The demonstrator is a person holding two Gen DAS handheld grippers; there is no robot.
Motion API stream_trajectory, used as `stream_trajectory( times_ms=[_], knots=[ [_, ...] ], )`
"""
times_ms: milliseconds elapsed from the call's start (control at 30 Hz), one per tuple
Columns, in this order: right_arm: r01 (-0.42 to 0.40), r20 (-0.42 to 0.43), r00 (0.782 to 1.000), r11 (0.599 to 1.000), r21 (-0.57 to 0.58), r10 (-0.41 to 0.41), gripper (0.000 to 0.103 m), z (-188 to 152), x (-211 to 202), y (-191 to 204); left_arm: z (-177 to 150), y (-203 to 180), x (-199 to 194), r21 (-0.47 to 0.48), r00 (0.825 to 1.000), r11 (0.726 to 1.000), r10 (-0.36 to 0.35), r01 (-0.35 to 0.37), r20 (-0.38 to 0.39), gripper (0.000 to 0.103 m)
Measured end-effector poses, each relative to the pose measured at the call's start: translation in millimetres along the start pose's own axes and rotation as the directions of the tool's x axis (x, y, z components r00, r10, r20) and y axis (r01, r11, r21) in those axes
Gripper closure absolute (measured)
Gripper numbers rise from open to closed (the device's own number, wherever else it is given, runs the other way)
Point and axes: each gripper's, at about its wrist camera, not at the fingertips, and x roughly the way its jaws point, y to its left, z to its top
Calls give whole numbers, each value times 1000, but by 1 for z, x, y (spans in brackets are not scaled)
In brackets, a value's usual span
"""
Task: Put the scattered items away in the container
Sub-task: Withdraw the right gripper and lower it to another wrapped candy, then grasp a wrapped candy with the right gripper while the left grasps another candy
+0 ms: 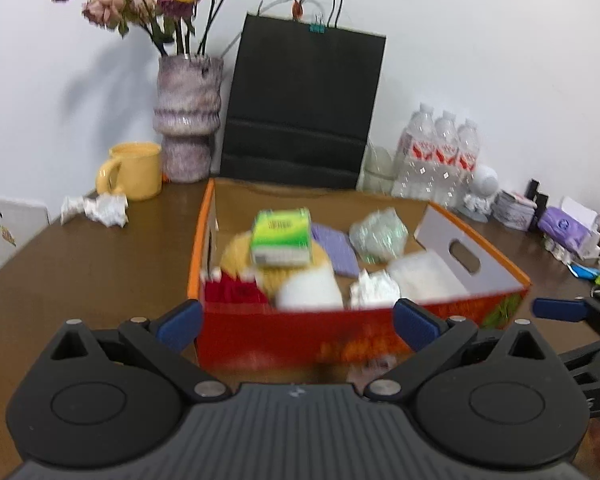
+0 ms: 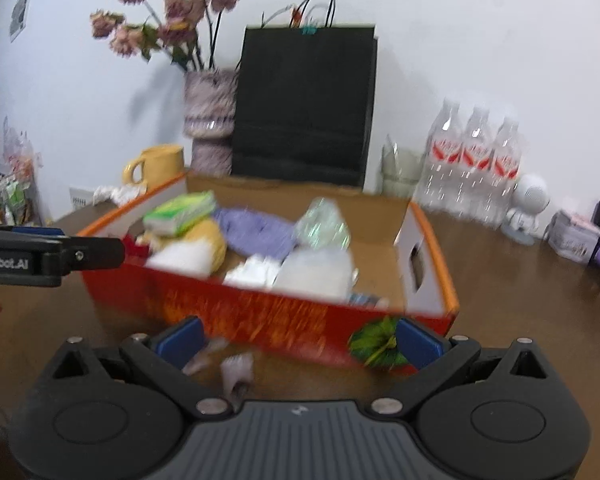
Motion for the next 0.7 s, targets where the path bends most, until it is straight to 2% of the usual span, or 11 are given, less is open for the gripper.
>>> stream_trajectory(
  times_ms=[233, 400, 433, 467, 500, 533, 700],
  knots=[
    [-12, -87, 996, 999, -50, 8, 11, -19, 26, 16, -24, -10, 18, 15, 996, 1000, -12, 13, -88, 2],
    [-55, -117, 992, 998, -32, 51, 31, -24, 35, 14, -28, -20, 25, 65, 994, 998, -15, 22, -105, 3],
    [-75, -131, 989, 997, -27, 71, 41, -24, 37, 13, -29, -23, 27, 75, 994, 997, -12, 21, -112, 3],
    [-100, -127, 987, 995, -14, 98, 59, -25, 36, 11, -30, -25, 29, 85, 993, 996, -7, 18, -118, 4],
    [-118, -127, 985, 993, -7, 116, 69, -26, 34, 10, -31, -28, 32, 88, 993, 996, -4, 15, -122, 4],
    [-122, -125, 985, 992, -10, 120, 83, -26, 32, 10, -31, -29, 33, 89, 992, 996, -5, 16, -128, 5],
    [-114, -121, 986, 993, -12, 111, 85, -30, 25, 2, -34, -42, 45, 123, 987, 992, 12, 8, -160, 8]
  ],
)
